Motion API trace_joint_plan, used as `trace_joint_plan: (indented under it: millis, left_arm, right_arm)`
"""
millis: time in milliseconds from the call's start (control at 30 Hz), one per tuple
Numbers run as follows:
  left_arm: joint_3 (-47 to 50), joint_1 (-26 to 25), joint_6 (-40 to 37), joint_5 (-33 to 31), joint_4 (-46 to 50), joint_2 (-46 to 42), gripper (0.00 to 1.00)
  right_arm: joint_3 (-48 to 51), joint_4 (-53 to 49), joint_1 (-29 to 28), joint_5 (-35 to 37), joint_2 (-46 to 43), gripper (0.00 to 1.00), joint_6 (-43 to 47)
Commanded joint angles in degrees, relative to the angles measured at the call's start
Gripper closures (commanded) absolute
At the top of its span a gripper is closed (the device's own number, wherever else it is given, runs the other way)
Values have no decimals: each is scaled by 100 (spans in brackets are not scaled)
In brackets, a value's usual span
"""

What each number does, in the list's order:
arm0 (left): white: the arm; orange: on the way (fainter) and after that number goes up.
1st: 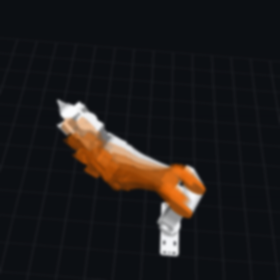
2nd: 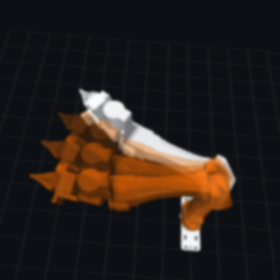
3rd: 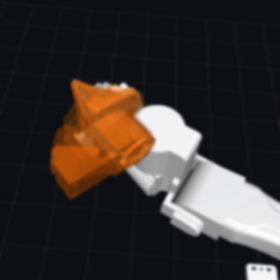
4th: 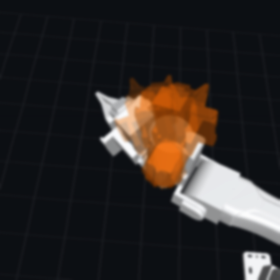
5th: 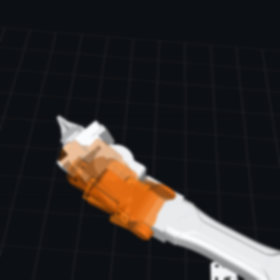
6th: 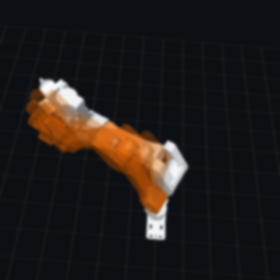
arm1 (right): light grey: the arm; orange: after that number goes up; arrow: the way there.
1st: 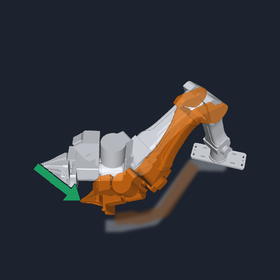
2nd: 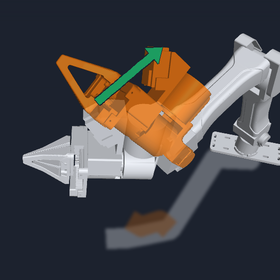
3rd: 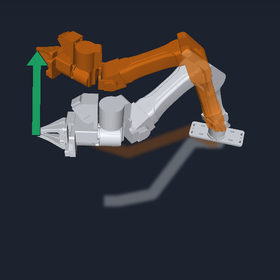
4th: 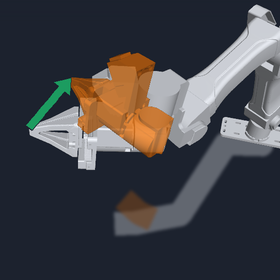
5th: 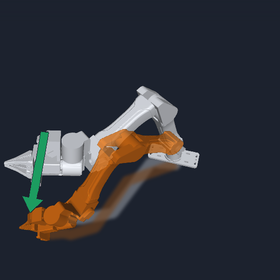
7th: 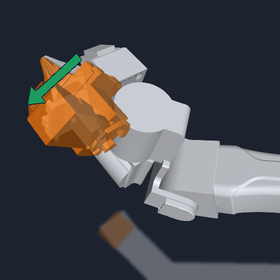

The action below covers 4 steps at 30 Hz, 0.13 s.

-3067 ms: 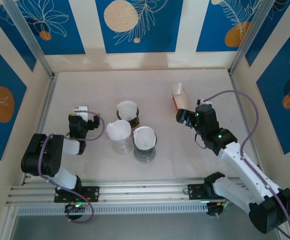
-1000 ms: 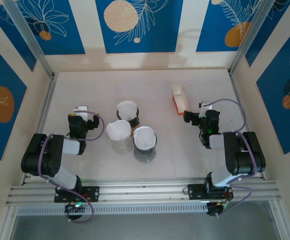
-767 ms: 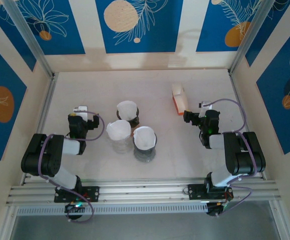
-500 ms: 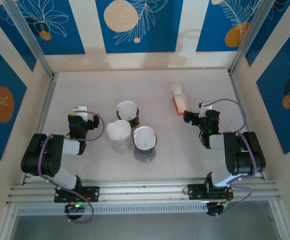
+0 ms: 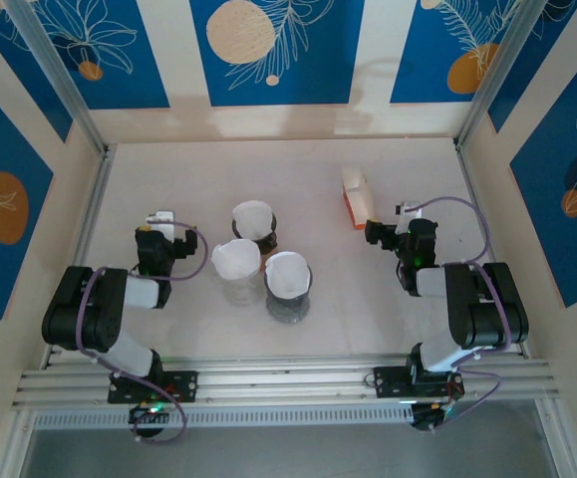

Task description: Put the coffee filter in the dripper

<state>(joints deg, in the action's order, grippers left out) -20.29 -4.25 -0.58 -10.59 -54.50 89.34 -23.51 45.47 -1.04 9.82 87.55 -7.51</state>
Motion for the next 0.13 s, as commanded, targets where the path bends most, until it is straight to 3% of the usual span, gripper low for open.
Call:
trace_joint_plan:
  millis: [0, 100]
  left_arm:
    - [11, -32, -30, -48, -142, 18, 0]
    - [10, -26, -30, -48, -147, 21, 0]
  right_arm:
    - [-5, 134, 42, -121, -27, 1, 109]
    - [-3, 145, 42, -121, -27, 1, 118]
